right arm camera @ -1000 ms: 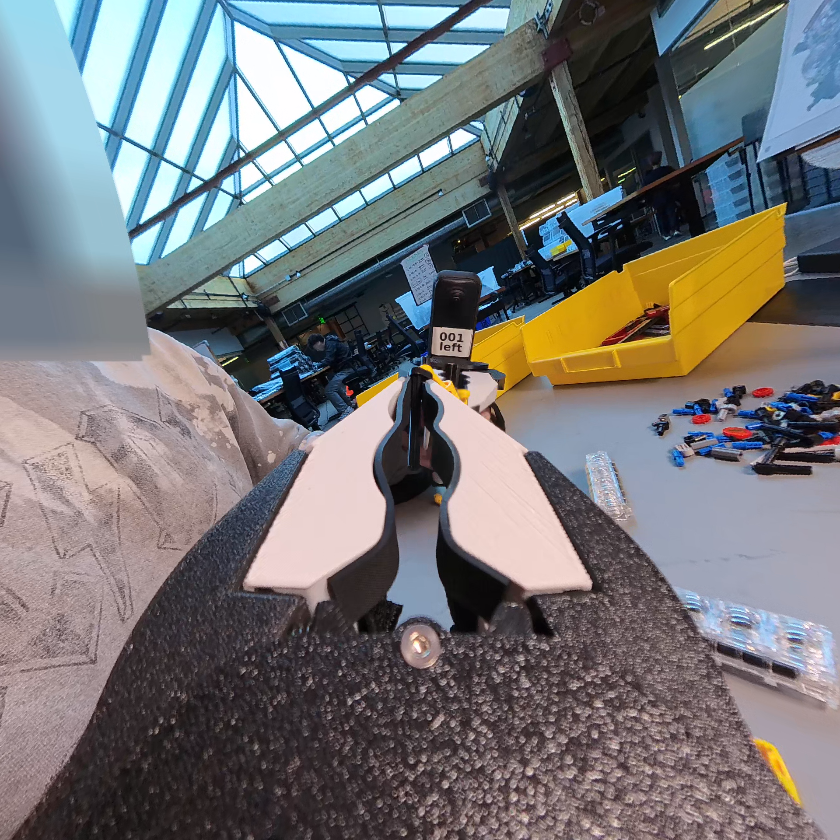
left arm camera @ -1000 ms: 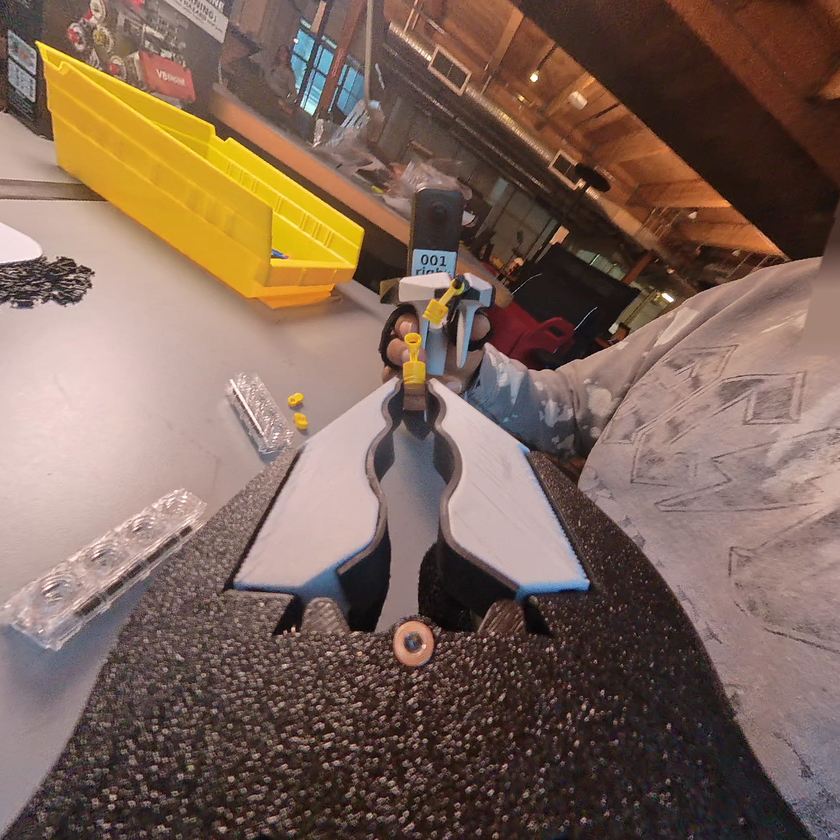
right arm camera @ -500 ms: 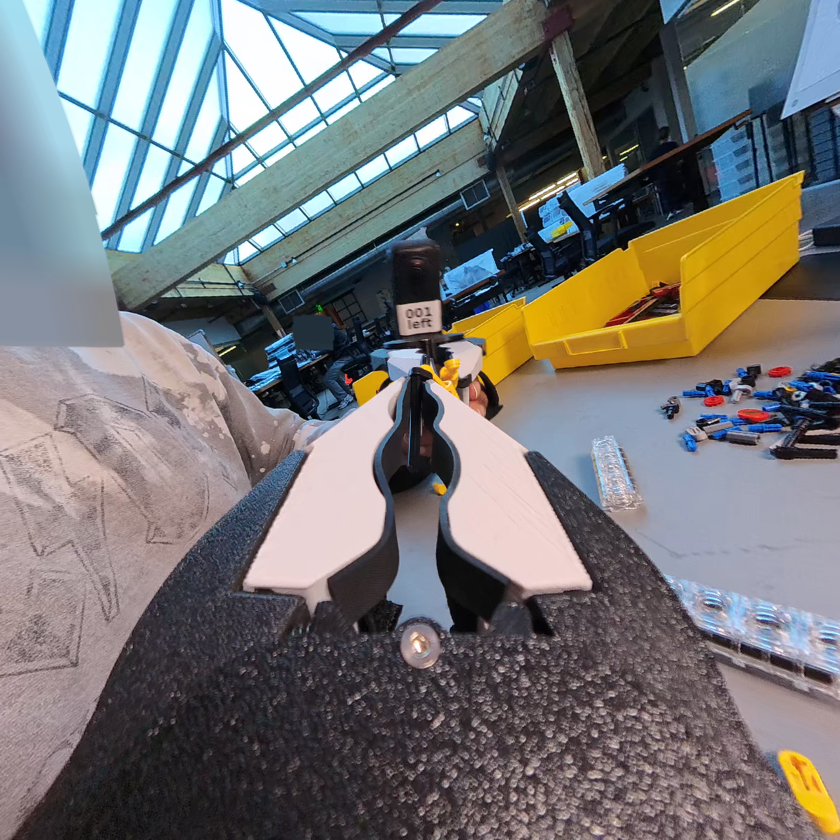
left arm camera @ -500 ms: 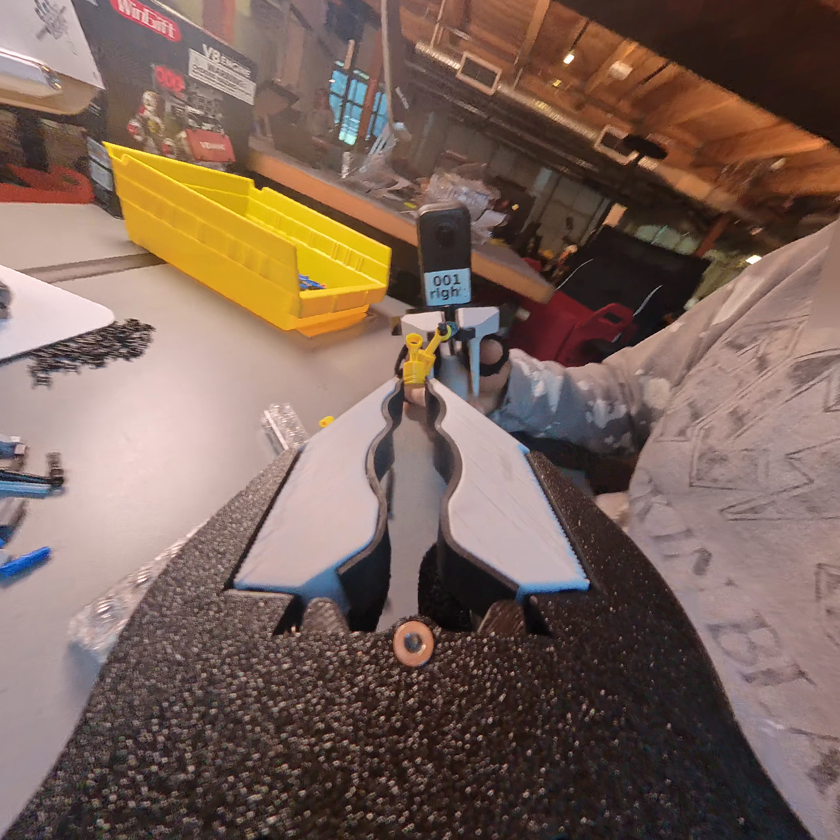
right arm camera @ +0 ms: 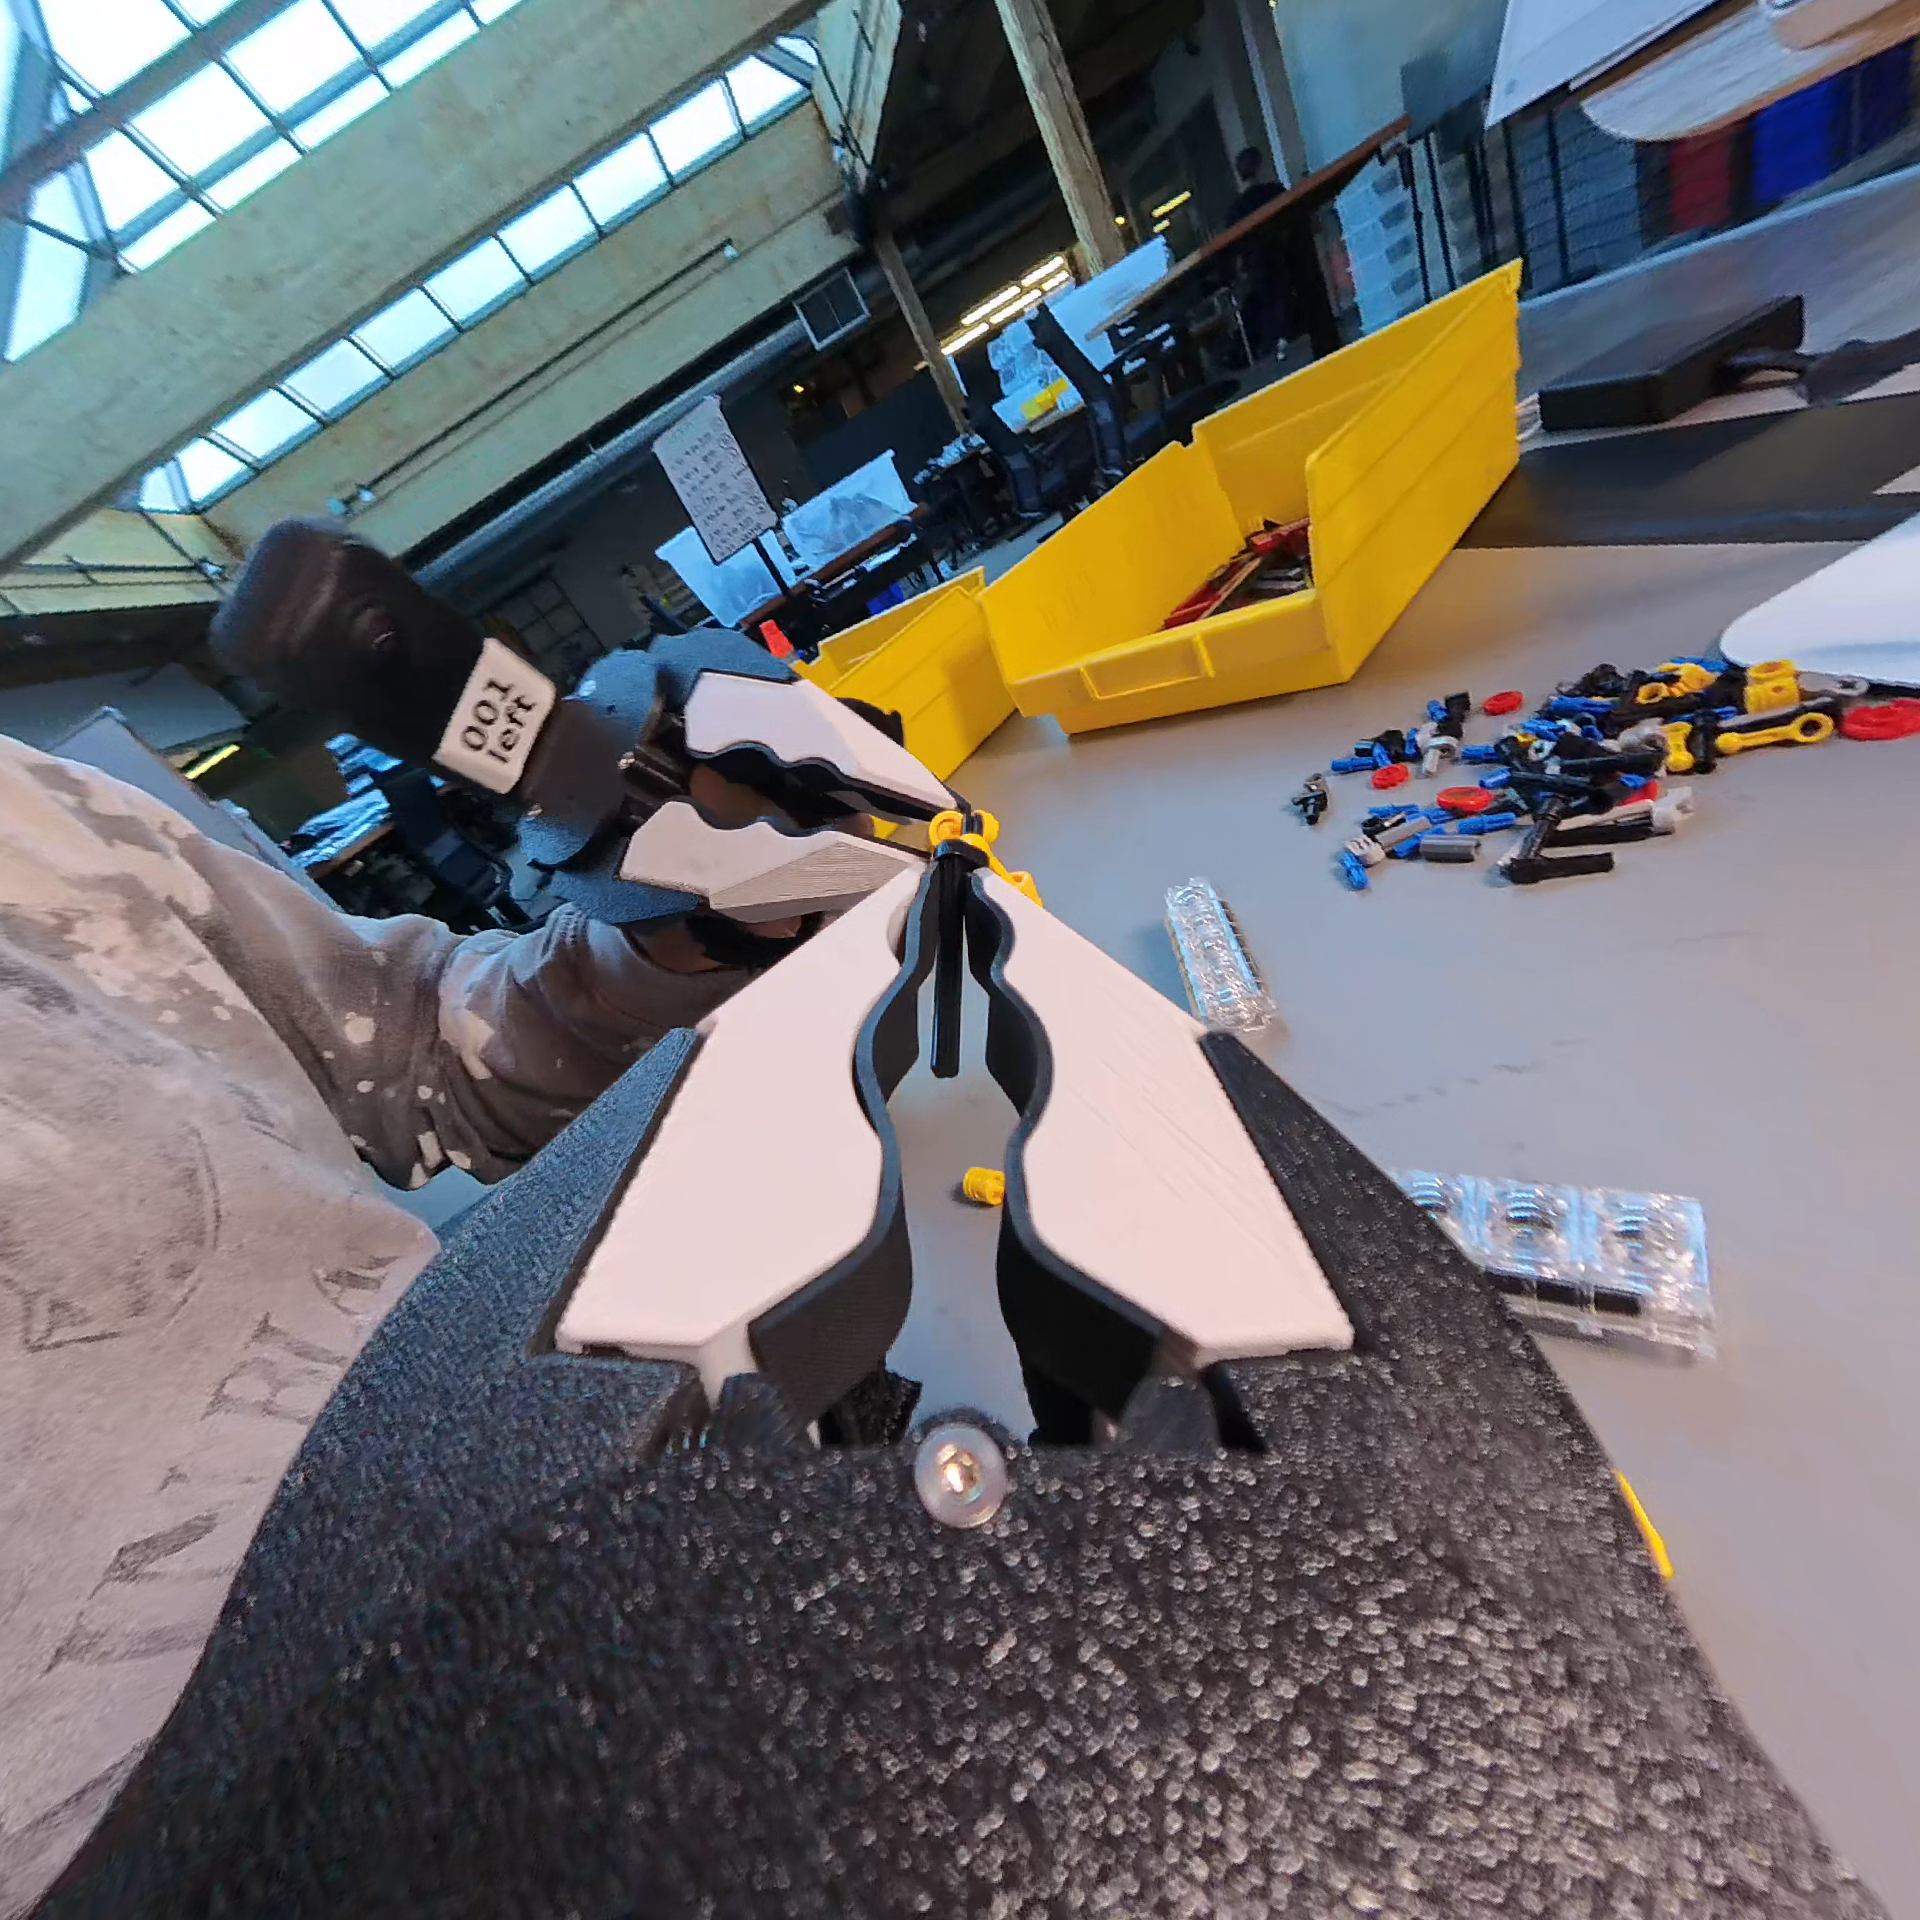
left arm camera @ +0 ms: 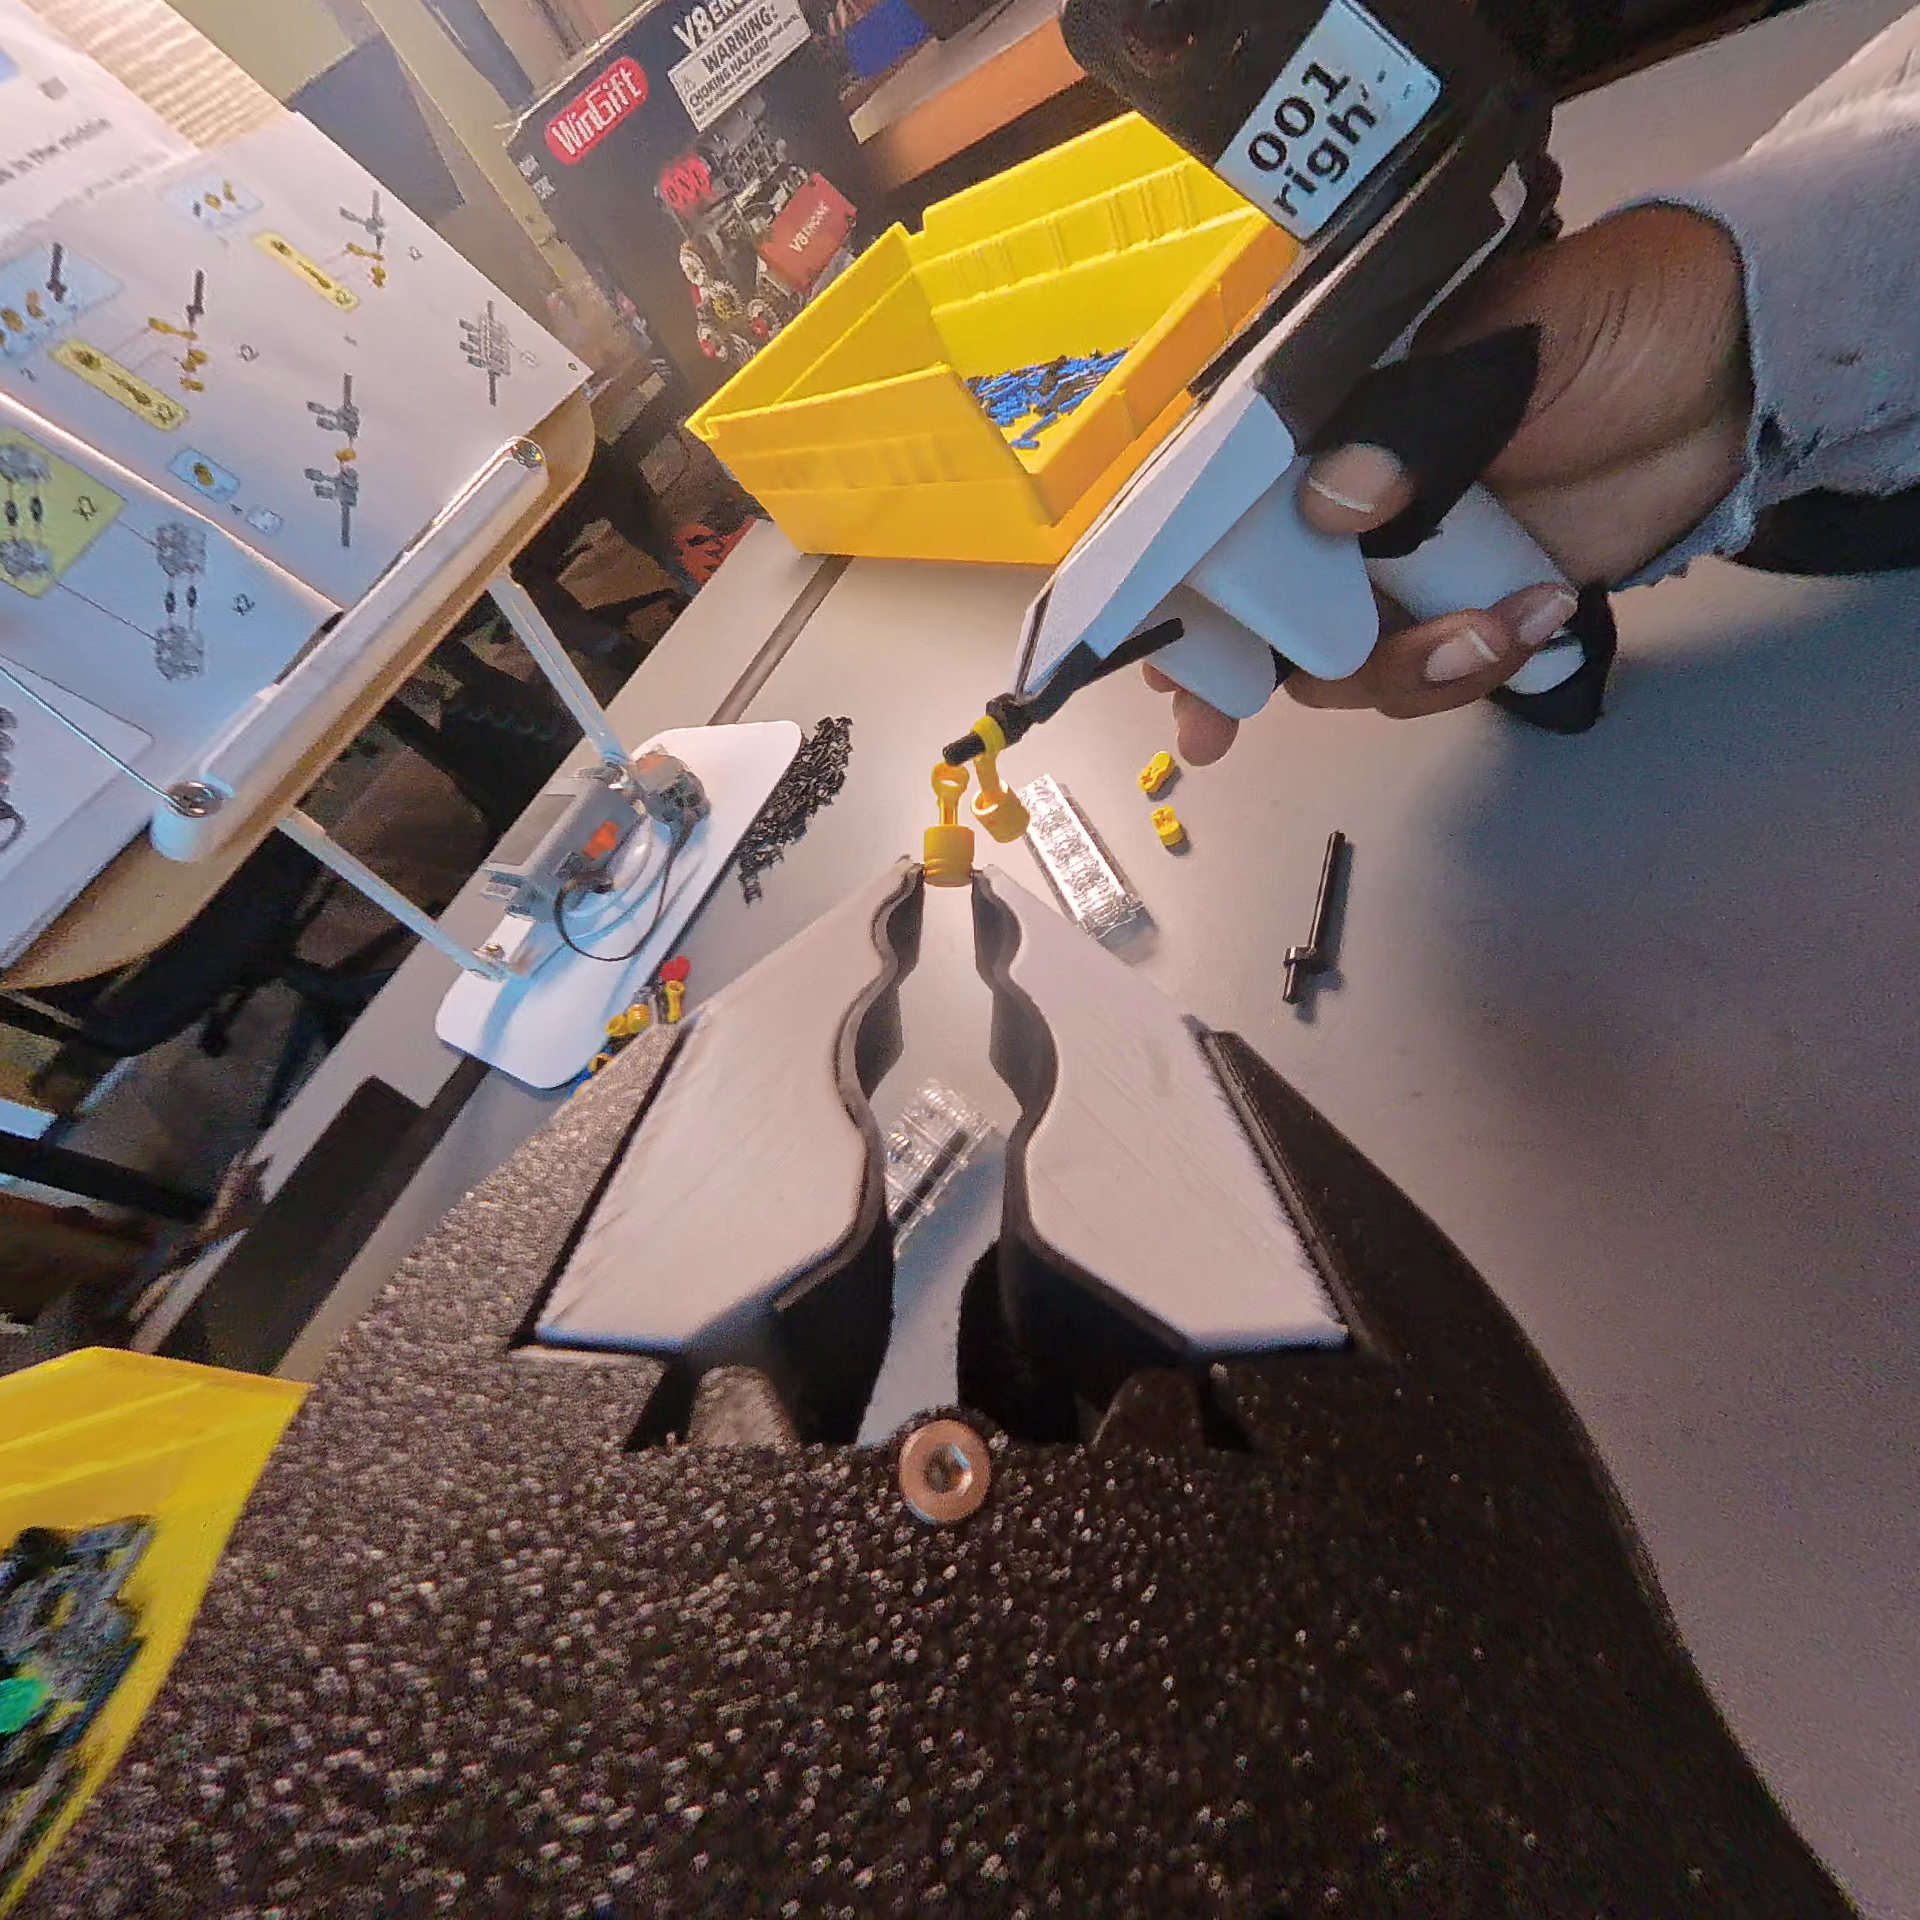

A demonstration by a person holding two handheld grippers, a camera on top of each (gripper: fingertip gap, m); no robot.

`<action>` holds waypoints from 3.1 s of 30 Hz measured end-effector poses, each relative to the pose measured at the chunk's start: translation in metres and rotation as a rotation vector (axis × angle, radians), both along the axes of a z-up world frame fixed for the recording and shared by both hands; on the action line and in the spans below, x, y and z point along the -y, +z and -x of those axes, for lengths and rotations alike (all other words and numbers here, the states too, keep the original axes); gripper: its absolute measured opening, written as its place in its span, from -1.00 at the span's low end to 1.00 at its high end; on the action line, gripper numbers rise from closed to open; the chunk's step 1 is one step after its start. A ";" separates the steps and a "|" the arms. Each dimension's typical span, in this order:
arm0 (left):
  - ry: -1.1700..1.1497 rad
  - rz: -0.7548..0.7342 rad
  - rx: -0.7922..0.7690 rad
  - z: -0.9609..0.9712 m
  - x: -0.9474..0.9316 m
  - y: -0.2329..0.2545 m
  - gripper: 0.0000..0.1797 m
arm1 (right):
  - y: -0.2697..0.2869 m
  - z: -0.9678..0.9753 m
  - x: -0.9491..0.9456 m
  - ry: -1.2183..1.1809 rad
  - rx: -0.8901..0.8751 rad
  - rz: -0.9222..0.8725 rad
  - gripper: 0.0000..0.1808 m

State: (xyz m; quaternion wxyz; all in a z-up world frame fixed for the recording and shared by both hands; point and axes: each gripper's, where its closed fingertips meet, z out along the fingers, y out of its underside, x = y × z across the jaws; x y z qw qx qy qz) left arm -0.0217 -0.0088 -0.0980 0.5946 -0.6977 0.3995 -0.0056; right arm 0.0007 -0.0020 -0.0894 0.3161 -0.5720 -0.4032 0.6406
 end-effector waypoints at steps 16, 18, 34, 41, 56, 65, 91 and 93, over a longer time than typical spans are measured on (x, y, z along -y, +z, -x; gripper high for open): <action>0.002 -0.201 -0.262 -0.006 0.004 0.004 -0.92 | -0.014 0.004 0.002 -0.011 0.109 -0.006 -0.96; -0.029 -0.212 -0.264 -0.010 0.008 0.004 -0.92 | -0.015 0.005 0.005 -0.002 0.114 -0.019 -0.96; -0.392 0.006 0.555 -0.022 0.042 0.063 -0.93 | 0.030 -0.001 0.051 0.283 -0.181 0.153 -0.99; -0.470 0.163 0.850 -0.023 0.040 0.073 -0.94 | 0.039 -0.001 0.053 0.290 -0.244 0.195 -0.97; -0.416 0.271 0.969 -0.020 0.027 0.067 -0.94 | 0.037 0.002 0.046 0.230 -0.247 0.201 -0.98; -0.375 0.243 0.965 -0.011 0.023 0.069 -0.94 | 0.036 0.002 0.045 0.224 -0.243 0.203 -0.97; -0.079 0.809 0.254 0.004 0.021 -0.096 -0.93 | 0.044 -0.028 -0.007 0.067 -0.256 0.122 -0.97; -0.075 0.815 0.221 0.007 0.022 -0.100 -0.92 | 0.043 -0.028 -0.008 0.067 -0.255 0.128 -0.96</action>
